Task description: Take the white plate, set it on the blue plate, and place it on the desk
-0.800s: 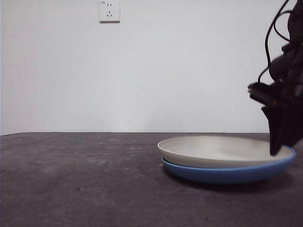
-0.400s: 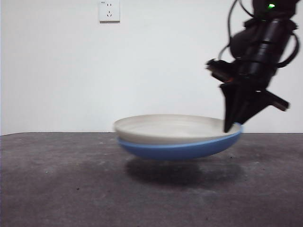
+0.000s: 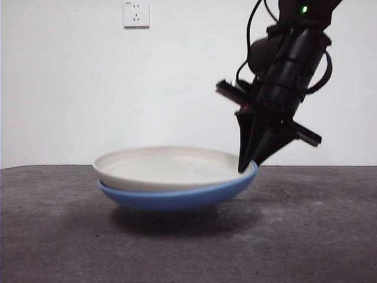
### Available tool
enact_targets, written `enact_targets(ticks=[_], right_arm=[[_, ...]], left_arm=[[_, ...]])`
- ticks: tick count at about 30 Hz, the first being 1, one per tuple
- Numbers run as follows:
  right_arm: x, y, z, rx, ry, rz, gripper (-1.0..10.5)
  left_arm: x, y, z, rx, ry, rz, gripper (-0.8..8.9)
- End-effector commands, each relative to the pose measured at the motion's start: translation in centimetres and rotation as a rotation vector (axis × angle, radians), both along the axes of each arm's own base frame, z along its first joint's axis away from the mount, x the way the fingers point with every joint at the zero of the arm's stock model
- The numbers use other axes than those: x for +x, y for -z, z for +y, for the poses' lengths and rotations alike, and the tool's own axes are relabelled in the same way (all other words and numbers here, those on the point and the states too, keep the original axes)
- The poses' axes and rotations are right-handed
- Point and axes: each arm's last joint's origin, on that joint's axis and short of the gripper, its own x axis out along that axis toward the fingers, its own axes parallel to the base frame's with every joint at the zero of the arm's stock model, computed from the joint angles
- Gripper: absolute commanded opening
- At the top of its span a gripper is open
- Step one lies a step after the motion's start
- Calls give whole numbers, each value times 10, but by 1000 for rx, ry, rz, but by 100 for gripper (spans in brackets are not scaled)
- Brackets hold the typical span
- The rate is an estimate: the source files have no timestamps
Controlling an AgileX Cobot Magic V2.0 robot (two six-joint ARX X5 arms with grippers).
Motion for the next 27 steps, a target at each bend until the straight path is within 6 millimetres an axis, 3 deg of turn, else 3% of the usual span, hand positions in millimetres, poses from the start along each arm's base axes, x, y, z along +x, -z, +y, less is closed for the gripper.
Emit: enact_targets(ticks=[1, 13, 17, 21, 27], right_arm=[[6, 11, 4, -6, 13, 38, 7], [13, 35, 3, -37, 13, 83, 17], [13, 33, 1, -90, 23, 68, 232], [13, 22, -6, -134, 41, 49, 452], [2, -25, -15, -127, 26, -56, 497]], left_arm=[[-1, -2, 1, 0, 9, -16, 657], [-1, -2, 1, 3, 7, -2, 657], [-1, -2, 1, -6, 1, 8, 657], [-1, -2, 1, -6, 1, 8, 657], [-1, -2, 1, -7, 1, 6, 657]])
